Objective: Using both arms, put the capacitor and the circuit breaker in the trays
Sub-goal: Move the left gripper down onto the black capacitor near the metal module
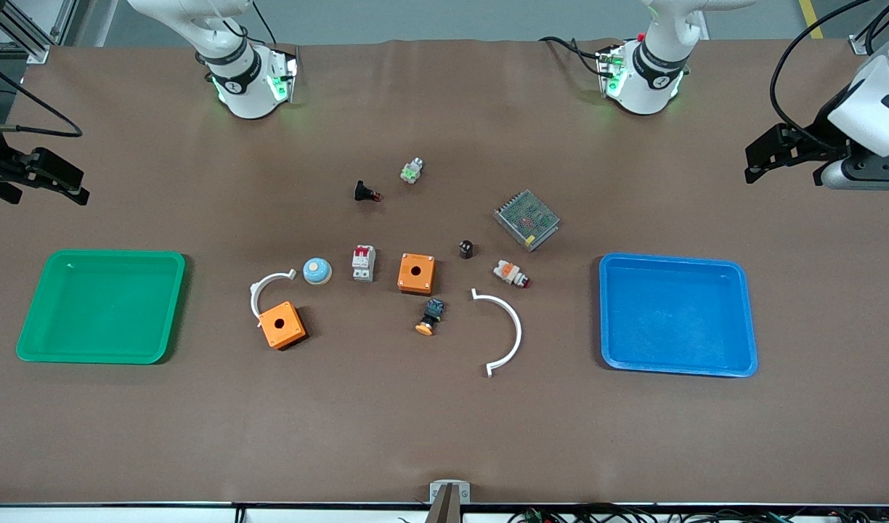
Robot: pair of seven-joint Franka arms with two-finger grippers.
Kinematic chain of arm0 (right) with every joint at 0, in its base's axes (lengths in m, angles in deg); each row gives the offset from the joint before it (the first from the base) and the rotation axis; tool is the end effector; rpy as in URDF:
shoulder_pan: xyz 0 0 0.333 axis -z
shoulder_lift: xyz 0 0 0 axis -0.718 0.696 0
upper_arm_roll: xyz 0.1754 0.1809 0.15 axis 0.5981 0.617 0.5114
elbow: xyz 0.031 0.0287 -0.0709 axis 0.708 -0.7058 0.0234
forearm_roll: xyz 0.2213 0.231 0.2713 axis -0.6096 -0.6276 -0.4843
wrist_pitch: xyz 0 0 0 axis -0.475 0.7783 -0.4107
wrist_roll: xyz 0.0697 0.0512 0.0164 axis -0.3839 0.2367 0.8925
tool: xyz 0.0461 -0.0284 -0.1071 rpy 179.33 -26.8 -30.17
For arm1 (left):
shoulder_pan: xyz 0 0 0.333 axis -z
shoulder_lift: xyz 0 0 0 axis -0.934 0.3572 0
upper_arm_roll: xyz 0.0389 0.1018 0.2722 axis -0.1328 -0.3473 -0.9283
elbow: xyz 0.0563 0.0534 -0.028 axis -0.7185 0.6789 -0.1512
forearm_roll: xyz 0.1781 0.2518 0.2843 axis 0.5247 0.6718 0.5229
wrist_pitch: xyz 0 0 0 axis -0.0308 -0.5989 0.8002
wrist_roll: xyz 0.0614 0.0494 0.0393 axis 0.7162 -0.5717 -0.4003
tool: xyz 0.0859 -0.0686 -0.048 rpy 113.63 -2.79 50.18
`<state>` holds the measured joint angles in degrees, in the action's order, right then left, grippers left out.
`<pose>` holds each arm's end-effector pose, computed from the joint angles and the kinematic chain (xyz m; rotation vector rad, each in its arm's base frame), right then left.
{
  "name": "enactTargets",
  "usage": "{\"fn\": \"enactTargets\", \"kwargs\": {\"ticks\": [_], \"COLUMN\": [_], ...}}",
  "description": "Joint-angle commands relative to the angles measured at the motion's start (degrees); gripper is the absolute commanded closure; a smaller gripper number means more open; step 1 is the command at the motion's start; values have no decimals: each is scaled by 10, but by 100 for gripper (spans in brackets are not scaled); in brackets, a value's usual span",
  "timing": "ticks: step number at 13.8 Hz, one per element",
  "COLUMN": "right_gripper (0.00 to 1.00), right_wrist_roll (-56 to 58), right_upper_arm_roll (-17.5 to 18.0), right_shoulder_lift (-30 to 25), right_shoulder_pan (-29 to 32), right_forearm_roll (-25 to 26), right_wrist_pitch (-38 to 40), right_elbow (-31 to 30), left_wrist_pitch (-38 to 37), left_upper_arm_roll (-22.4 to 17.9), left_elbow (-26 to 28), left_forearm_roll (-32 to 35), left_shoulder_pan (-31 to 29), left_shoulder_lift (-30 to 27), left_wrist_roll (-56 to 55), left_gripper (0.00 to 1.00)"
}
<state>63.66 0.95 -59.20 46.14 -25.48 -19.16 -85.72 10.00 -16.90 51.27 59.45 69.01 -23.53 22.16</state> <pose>0.5808 -0.0108 0.6082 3.1240 -0.0408 0.0358 0.5645 -0.0710 0.6085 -3.1398 0.0845 0.0031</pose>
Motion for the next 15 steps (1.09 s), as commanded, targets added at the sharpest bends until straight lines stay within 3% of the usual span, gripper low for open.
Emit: {"fn": "enactTargets", "kwargs": {"ticks": [1, 5, 10, 15], "right_gripper": [0, 0, 0, 0], "right_wrist_roll": [1, 1, 1, 0], "right_upper_arm_roll": [5, 5, 5, 5], "right_shoulder_lift": [5, 5, 5, 5], "right_shoulder_pan": [6, 6, 6, 5], "right_forearm_roll": [9, 9, 9, 8], "right_wrist_pitch": [9, 9, 9, 9], "right_elbow": [14, 14, 14, 14], "left_wrist_pitch": [-10, -10, 22, 101], "left_upper_arm_roll": [1, -2, 15, 20], "left_elbow": [-11, -21, -18, 15], "left_forearm_roll": [9, 9, 10, 10], "left_shoulder_pan": [-2, -2, 22, 85], "left_shoulder_lift": [5, 20, 83, 123], "left_wrist_roll": [-1, 6, -7, -127], "left_gripper": [0, 0, 0, 0]}}
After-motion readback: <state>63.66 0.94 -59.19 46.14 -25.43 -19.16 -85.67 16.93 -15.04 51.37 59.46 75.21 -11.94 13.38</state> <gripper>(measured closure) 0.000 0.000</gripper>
